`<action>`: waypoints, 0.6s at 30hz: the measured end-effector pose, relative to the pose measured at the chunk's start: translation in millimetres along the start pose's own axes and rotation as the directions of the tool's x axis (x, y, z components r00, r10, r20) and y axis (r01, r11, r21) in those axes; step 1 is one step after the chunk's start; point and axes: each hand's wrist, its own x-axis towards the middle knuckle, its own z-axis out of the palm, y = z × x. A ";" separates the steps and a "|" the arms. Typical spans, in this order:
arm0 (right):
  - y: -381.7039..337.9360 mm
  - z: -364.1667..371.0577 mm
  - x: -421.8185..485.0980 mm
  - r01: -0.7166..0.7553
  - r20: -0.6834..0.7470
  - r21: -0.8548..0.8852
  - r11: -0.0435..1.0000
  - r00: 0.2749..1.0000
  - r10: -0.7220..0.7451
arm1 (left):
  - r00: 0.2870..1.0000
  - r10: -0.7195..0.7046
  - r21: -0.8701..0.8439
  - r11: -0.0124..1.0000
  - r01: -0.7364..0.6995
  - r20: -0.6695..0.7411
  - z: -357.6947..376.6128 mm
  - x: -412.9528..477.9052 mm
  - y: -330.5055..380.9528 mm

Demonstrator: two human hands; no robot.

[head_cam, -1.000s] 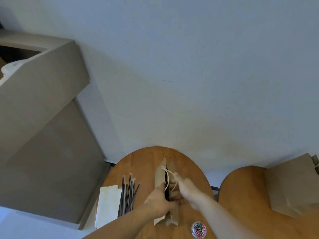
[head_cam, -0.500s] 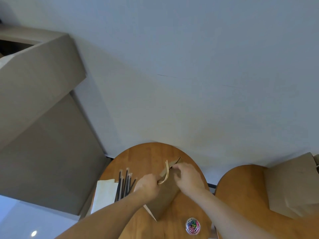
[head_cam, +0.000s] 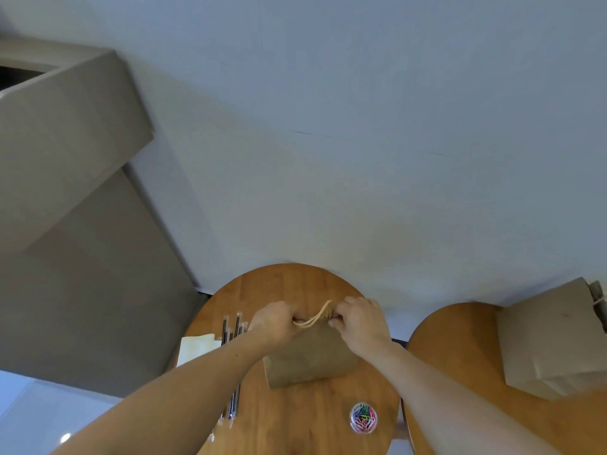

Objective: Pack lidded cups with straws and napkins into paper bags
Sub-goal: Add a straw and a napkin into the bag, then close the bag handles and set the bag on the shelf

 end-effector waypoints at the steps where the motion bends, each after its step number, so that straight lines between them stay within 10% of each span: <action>1: -0.2 1.8 -0.5 -0.028 -0.001 0.056 0.998 1.000 0.028 | 0.999 -0.018 -0.047 0.999 0.016 -0.040 1.4 0.8 -1.6; 18: 40.0 33.4 -43.8 -0.265 -0.175 0.545 0.795 0.892 0.417 | 0.992 -0.079 -0.088 0.994 0.070 -0.099 15.1 22.0 -8.9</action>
